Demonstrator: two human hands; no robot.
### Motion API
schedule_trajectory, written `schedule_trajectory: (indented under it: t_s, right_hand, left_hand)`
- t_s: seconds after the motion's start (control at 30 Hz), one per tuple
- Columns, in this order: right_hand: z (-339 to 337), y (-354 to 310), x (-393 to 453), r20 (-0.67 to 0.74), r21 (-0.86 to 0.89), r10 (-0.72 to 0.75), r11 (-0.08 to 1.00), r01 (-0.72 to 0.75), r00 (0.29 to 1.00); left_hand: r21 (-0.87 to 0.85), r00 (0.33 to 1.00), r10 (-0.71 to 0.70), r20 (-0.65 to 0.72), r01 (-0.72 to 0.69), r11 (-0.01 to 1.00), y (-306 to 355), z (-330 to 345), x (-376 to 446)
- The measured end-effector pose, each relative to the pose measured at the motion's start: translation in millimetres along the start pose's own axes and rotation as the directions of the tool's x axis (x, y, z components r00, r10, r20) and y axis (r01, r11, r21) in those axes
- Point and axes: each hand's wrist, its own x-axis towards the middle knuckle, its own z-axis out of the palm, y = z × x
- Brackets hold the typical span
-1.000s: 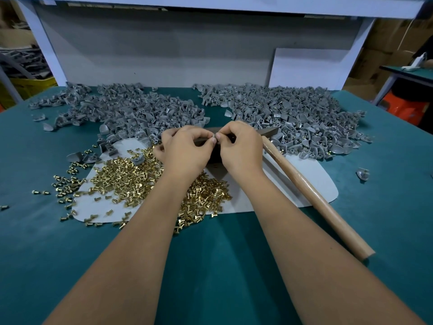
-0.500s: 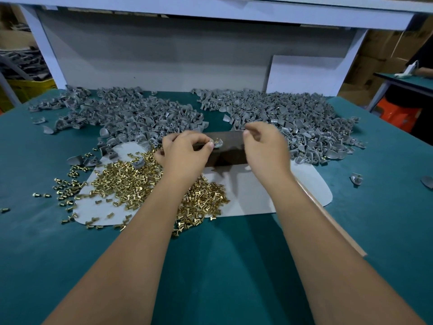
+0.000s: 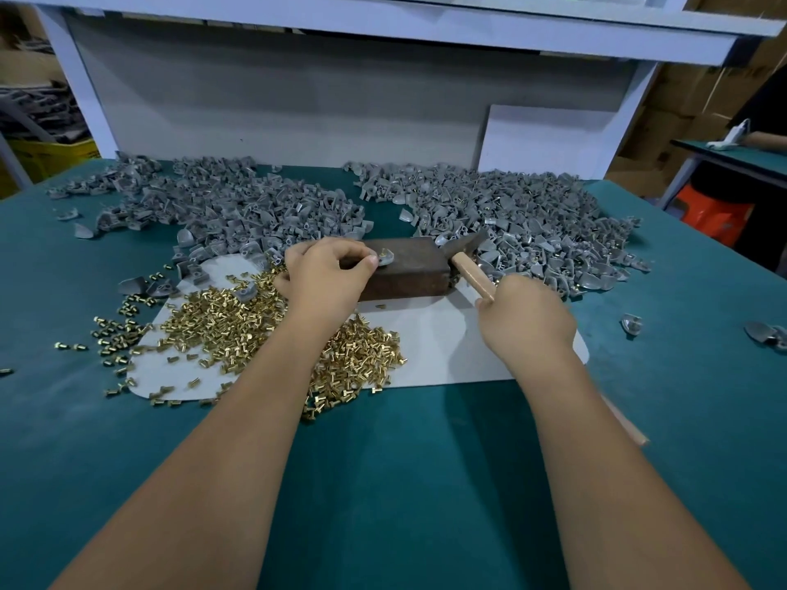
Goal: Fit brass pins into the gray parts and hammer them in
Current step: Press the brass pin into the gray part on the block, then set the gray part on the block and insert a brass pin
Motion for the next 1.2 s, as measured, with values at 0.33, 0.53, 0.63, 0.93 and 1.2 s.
schedule_trajectory:
  t_s: [0.33,0.53,0.63,0.93,1.2]
  right_hand:
    - [-30,-7,-11,-0.32,0.214,-0.088,0.963,0.163,0.943]
    - [-45,-22,-18,-0.305,0.158,-0.197,0.954,0.254,0.932]
    - [-41,-24,-22,-0.297,0.118,-0.224,0.956,0.269,0.928]
    - [-46,-32,-18,-0.4,0.073,-0.27,0.943,0.324,0.876]
    - [-41,-38,-23,-0.327,0.023,-0.321,0.938,0.347,0.889]
  left_hand:
    - [0.122,0.996,0.029,-0.09,-0.018,0.992,0,5,-1]
    - [0.081,0.995,0.009,-0.099,-0.001,0.997,0,8,2]
    - [0.086,0.992,0.02,-0.126,-0.009,0.996,0,8,2]
    - [0.117,0.99,0.015,-0.138,0.002,0.993,-1,10,3]
    - [0.109,0.992,0.002,-0.123,0.011,0.994,-3,10,4]
